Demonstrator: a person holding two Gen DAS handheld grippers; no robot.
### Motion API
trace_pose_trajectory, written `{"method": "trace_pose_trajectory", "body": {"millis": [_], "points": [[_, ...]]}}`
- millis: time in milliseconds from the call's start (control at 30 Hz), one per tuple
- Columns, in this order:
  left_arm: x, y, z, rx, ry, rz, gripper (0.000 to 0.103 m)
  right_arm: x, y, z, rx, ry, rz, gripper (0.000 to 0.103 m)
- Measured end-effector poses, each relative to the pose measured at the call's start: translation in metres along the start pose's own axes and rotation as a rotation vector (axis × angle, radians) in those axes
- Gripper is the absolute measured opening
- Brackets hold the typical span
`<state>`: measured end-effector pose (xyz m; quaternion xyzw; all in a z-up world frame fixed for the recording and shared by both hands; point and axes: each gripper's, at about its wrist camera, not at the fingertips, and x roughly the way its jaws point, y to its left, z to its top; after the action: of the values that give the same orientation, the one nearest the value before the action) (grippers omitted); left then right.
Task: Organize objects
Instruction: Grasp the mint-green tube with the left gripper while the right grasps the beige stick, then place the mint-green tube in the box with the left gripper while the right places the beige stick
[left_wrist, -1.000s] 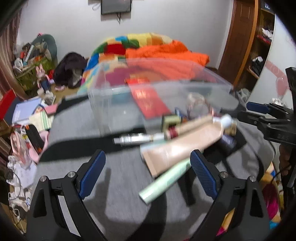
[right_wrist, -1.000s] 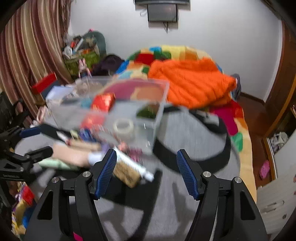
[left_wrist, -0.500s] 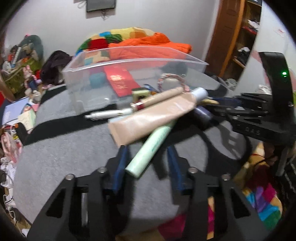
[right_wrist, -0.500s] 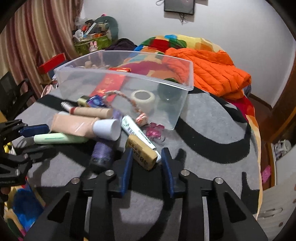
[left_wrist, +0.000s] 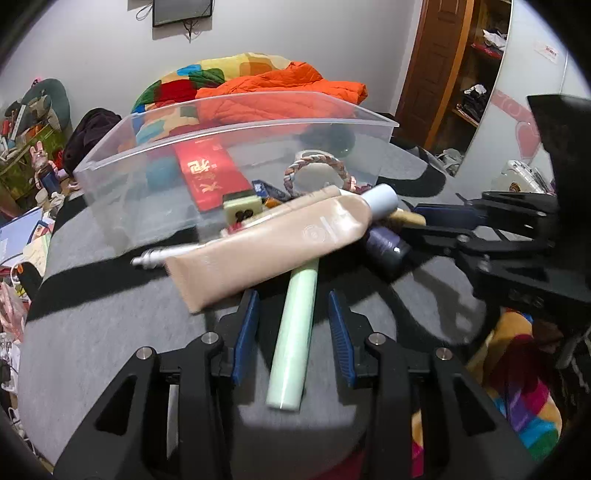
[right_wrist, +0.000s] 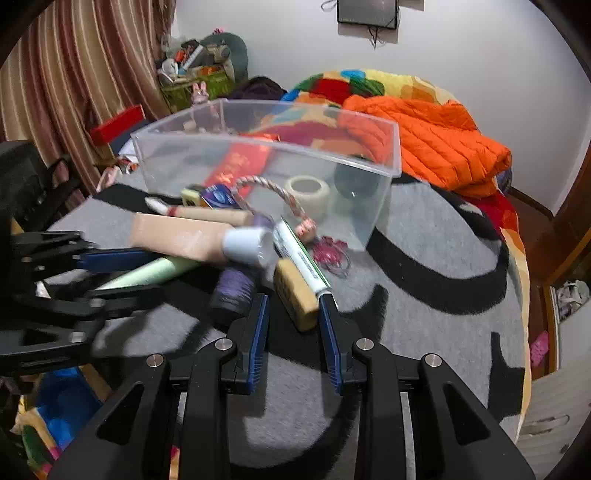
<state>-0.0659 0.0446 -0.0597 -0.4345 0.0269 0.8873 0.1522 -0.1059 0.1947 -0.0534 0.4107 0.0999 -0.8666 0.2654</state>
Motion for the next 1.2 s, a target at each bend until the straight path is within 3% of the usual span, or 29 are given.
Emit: {"method": "trace_pose_trajectory", "body": {"millis": [133,233,300,367,733,1200], "points": [[0.005,-0.004,0.003,0.019,-0.017,-0.004,0.036,0.006,-0.001,0.003,0.003,0.01,0.045,0.025],[0.003,-0.002,-0.001,0.012,-0.03,-0.009,0.022,0.018,-0.004,0.002,0.019,0.044,0.058,0.025],[-0.001,0.001,-0.005,0.004,-0.035,-0.013,0.015,0.02,-0.006,0.001,0.029,0.034,0.047,0.019],[-0.008,0.004,-0.011,0.001,-0.039,-0.017,0.015,0.018,-0.009,0.0,0.052,0.027,0.06,0.01],[-0.037,0.008,-0.025,-0.026,-0.052,0.002,0.015,-0.008,-0.018,-0.005,0.148,-0.031,0.07,0.01],[-0.082,0.013,0.005,-0.05,-0.198,-0.006,0.015,-0.042,-0.004,0.024,0.112,-0.152,0.066,0.01]]}}
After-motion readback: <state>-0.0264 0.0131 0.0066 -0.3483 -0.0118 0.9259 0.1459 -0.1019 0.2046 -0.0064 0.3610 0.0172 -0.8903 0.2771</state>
